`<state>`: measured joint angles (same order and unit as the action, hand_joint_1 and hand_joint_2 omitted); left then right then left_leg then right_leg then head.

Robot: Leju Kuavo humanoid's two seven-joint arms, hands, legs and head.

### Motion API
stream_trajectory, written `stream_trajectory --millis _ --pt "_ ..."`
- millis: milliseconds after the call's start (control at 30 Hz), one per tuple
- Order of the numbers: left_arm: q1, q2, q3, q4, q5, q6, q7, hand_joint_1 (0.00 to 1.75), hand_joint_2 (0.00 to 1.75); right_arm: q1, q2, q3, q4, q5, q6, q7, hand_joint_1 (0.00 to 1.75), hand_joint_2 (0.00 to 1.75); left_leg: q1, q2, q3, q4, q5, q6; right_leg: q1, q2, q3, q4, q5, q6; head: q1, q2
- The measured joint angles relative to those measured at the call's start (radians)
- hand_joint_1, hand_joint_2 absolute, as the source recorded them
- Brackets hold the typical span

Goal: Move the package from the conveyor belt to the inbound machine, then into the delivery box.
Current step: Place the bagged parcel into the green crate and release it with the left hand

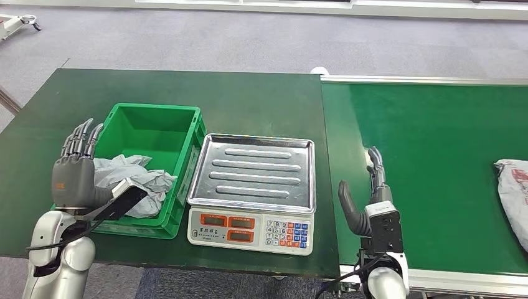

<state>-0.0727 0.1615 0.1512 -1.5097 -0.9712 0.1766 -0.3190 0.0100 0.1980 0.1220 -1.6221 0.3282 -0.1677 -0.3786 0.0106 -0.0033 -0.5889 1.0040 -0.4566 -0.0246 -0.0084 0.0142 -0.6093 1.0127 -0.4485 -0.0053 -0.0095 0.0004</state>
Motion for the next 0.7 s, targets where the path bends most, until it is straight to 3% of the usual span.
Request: stream_trajectory --millis 167,300,467,700 --pt "-0.018 -0.027 -0.020 -0.012 0.377 -0.154 -0.100 0.00 1.75 -0.034 0.000 0.007 0.032 -0.001 -0.010 0.006 0.00 0.00 0.000 0.000 0.000 0.000 0.000 0.000 0.000 0.000 0.000 0.000 0.000 0.000 0.000 0.000" --pt "-0.060 -0.096 -0.069 -0.014 0.756 -0.350 -0.119 0.00 1.75 -0.089 -0.001 0.042 0.089 -0.042 0.010 0.018 0.00 0.00 -0.001 -0.001 0.000 0.000 0.000 0.001 -0.001 -0.001 0.001 0.000 0.000 0.001 0.000 0.000" --pt "-0.090 -0.158 -0.175 0.018 0.853 -0.370 -0.131 0.00 1.75 -0.142 -0.001 0.086 0.161 -0.073 0.009 0.022 0.00 0.00 -0.001 -0.001 0.000 0.001 0.000 0.001 -0.001 -0.002 0.001 0.000 0.001 0.002 0.000 0.000" --pt "-0.162 -0.256 -0.271 0.143 1.120 -0.486 -0.054 0.00 1.75 -0.225 -0.003 0.131 0.266 -0.122 0.009 0.022 0.00 0.00 -0.001 -0.003 0.000 0.001 0.001 0.002 -0.002 -0.005 0.002 0.000 0.001 0.002 0.000 0.000"
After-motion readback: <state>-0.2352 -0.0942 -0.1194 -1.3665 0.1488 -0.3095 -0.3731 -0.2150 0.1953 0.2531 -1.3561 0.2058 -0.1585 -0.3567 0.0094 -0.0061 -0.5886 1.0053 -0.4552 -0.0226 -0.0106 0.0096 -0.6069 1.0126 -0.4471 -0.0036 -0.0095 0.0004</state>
